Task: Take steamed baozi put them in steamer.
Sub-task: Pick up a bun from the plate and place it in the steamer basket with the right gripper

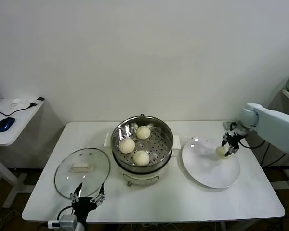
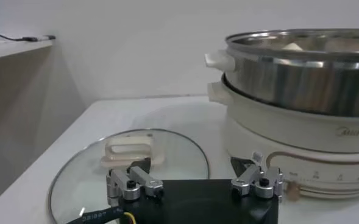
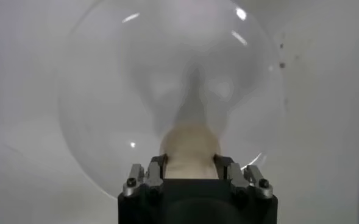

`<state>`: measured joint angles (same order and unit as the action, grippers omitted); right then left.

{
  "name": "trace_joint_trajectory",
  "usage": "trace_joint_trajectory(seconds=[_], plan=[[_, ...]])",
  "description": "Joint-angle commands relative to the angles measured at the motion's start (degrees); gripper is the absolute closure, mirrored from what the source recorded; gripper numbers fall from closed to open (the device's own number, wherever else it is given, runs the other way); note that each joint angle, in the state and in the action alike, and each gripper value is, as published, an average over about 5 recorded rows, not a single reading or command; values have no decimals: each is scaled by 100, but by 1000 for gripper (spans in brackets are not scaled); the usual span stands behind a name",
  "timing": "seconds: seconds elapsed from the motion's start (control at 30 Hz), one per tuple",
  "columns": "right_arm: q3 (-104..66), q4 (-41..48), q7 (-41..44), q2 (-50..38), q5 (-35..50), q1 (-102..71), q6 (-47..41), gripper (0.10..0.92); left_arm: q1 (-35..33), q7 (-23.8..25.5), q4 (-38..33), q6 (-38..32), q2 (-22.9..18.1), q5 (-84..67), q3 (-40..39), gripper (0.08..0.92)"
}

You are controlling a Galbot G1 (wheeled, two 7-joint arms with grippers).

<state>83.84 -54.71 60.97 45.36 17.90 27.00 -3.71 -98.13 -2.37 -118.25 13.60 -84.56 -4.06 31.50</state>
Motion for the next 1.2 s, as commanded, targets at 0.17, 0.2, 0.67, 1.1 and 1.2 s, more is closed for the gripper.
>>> trace_joint_trajectory(seconds=[0.17,0.2,0.67,1.1,1.2], plan=[[2547,-1899,160,957,3238,4367,-542,465,11,6,-83,25,23,-16,-14,177],[2571,-2065,137,1104,3559,4592,-660,465,17,7,-103,34,29,-19,-18,177],[1948,-3223,-1649,2476,4296,3160,-2088,465,109,20,-225,164,115,-77,-15,177],[1681,-2289,-2026,2280,3130,1611,-2203,465,96,24,-209,167,151,-106,50,177],[1525,-2165,-2144,2265,3083,1406,-2185,465,113,25,-183,168,130,-95,30,177]])
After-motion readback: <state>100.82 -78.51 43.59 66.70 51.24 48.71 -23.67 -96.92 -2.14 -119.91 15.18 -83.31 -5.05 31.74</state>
